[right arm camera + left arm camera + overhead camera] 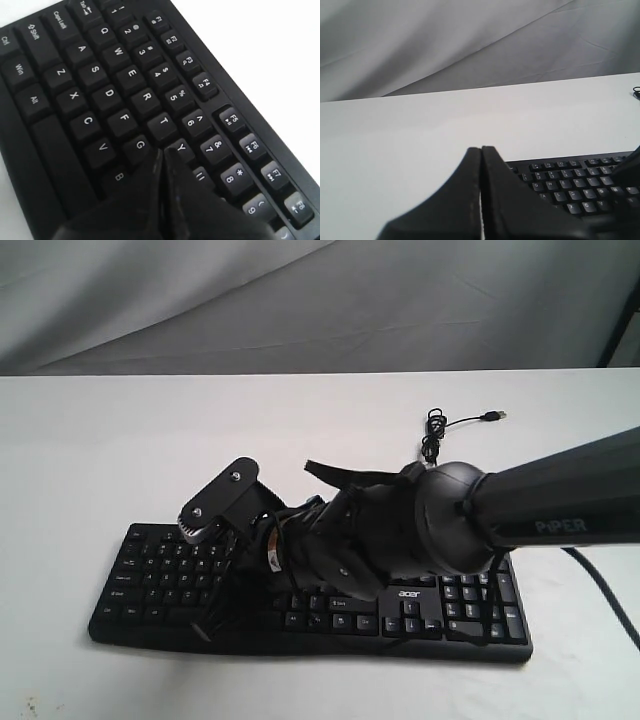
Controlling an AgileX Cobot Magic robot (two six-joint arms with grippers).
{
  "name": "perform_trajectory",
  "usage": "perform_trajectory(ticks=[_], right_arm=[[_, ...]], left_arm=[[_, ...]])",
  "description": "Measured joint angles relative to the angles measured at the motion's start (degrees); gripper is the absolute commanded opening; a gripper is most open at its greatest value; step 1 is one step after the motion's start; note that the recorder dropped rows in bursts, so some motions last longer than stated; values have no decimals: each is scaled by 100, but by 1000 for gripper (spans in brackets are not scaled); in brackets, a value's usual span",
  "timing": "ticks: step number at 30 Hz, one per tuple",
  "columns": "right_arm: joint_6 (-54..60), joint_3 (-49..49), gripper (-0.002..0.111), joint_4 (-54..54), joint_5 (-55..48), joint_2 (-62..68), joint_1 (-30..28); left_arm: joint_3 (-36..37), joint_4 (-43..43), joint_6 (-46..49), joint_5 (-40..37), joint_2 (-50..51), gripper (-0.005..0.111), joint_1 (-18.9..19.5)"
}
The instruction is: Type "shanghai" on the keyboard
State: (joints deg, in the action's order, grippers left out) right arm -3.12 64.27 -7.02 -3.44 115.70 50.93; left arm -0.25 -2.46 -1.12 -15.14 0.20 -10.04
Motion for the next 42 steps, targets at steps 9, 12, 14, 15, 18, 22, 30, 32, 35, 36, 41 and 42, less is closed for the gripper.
perform_trajectory(ticks=[9, 12, 14, 15, 18, 22, 30, 32, 35, 36, 41, 42], right_arm=[[0, 0, 0, 10, 149, 78, 0], [0, 0, 0, 10, 147, 78, 0], [0, 0, 0, 10, 164, 78, 0], [0, 0, 0, 10, 175, 102, 0], [0, 0, 0, 10, 187, 208, 0], [0, 0, 0, 10, 233, 235, 0], [0, 0, 0, 21, 108, -100, 12], [12, 95, 0, 21, -40, -190, 73], [61, 454, 0, 21, -282, -170, 228], [61, 602, 0, 21, -381, -107, 293], [108, 1615, 0, 8, -703, 443, 531], [121, 1753, 0, 8, -731, 559, 555]], left_arm=[[0, 0, 0, 0, 0, 0, 0], [0, 0, 0, 0, 0, 0, 0], [0, 0, 0, 0, 0, 0, 0], [0, 0, 0, 0, 0, 0, 0], [0, 0, 0, 0, 0, 0, 0], [0, 0, 0, 0, 0, 0, 0], [0, 0, 0, 0, 0, 0, 0], [0, 0, 0, 0, 0, 0, 0], [0, 0, 0, 0, 0, 0, 0], [0, 0, 0, 0, 0, 0, 0], [0, 0, 0, 0, 0, 0, 0], [0, 0, 0, 0, 0, 0, 0]])
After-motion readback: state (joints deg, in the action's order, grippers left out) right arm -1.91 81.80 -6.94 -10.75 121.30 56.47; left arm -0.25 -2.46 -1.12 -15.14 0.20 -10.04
